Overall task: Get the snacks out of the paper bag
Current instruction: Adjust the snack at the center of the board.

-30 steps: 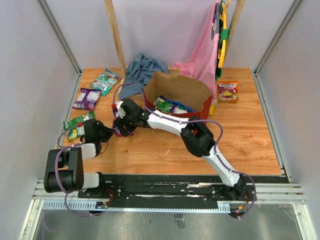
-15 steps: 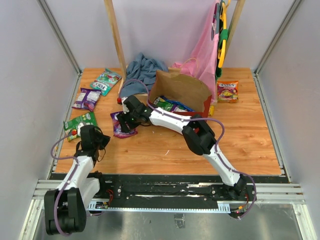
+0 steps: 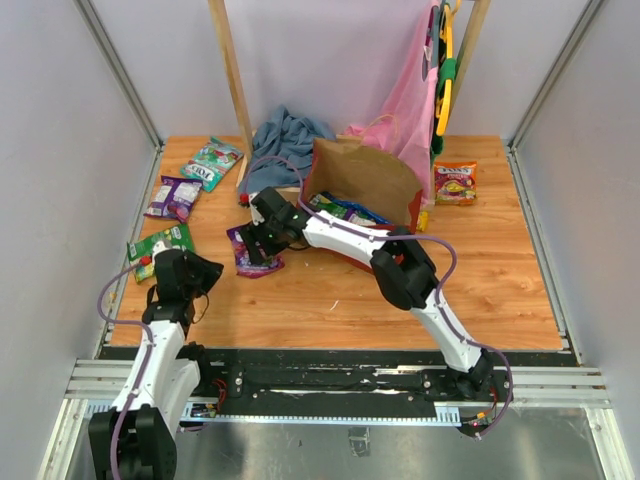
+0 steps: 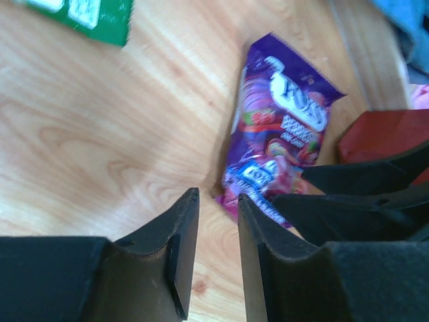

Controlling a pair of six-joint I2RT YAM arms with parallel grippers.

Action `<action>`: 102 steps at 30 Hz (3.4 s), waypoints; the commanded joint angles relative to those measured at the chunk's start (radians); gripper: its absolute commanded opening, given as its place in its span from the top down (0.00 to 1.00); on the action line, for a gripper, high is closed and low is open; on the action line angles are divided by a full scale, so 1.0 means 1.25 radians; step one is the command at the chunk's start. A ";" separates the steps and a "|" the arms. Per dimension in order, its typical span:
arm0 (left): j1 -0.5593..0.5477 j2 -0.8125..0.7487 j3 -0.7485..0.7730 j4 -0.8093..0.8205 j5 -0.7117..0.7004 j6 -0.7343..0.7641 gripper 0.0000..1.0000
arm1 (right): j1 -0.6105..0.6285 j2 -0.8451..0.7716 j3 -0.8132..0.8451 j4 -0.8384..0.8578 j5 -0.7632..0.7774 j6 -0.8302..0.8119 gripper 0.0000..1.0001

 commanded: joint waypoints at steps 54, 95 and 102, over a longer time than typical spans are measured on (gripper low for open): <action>-0.102 0.667 0.367 0.264 0.046 0.177 0.91 | -0.192 -0.885 -0.464 0.099 -0.066 -0.038 0.17; -0.282 0.749 0.425 -0.083 -0.419 0.141 0.00 | -0.192 -0.933 -0.544 0.102 -0.094 -0.037 0.15; -0.252 0.783 0.500 -0.074 -0.400 0.132 0.00 | -0.192 -0.943 -0.553 0.096 -0.088 -0.042 0.14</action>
